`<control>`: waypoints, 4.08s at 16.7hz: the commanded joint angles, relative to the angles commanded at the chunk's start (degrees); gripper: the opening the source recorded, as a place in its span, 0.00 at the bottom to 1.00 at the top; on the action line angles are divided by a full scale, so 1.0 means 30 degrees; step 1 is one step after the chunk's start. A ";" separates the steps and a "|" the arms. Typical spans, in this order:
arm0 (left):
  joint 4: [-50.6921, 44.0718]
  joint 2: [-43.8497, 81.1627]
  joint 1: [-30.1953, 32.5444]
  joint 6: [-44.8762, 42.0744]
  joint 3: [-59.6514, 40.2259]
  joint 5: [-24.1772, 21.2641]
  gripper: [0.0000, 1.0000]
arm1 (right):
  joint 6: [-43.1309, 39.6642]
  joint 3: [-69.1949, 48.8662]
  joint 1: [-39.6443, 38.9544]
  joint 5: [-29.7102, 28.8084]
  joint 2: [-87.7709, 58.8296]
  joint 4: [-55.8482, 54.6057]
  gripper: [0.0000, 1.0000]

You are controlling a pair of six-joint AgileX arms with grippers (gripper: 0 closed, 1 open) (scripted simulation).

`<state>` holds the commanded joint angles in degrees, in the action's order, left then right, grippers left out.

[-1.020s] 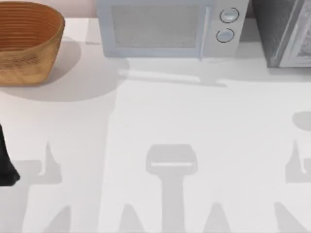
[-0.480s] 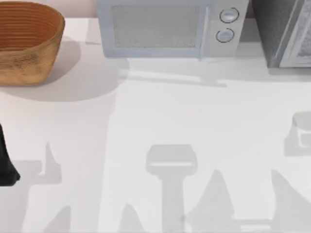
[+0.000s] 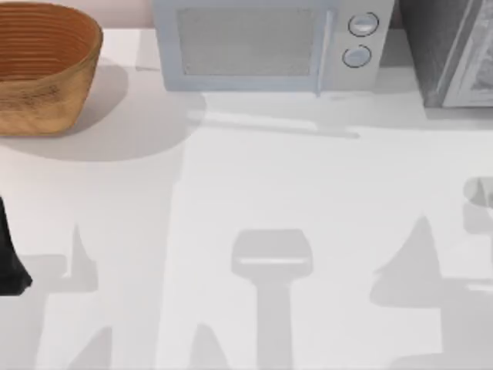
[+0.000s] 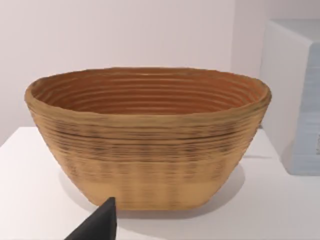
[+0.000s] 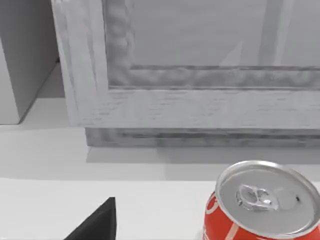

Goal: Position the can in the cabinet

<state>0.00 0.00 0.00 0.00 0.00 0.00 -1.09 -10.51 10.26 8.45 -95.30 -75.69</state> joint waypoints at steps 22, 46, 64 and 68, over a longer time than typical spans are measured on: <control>0.0000 0.0000 0.0000 0.0000 0.0000 0.0000 1.00 | -0.0087 -0.4888 0.0288 0.0184 -1.0773 -0.5201 1.00; 0.0000 0.0000 0.0000 0.0000 0.0000 0.0000 1.00 | -0.0055 -0.5845 0.0117 0.0011 -1.1044 -0.4510 0.00; 0.0000 0.0000 0.0000 0.0000 0.0000 0.0000 1.00 | -0.0002 -0.7267 0.0105 0.0161 0.1237 0.9513 0.00; 0.0000 0.0000 0.0000 0.0000 0.0000 0.0000 1.00 | -0.0004 -0.7608 0.0112 0.0193 0.3091 1.1392 0.00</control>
<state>0.00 0.00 0.00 0.00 0.00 0.00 -1.10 -33.34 10.60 9.03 -86.03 -41.52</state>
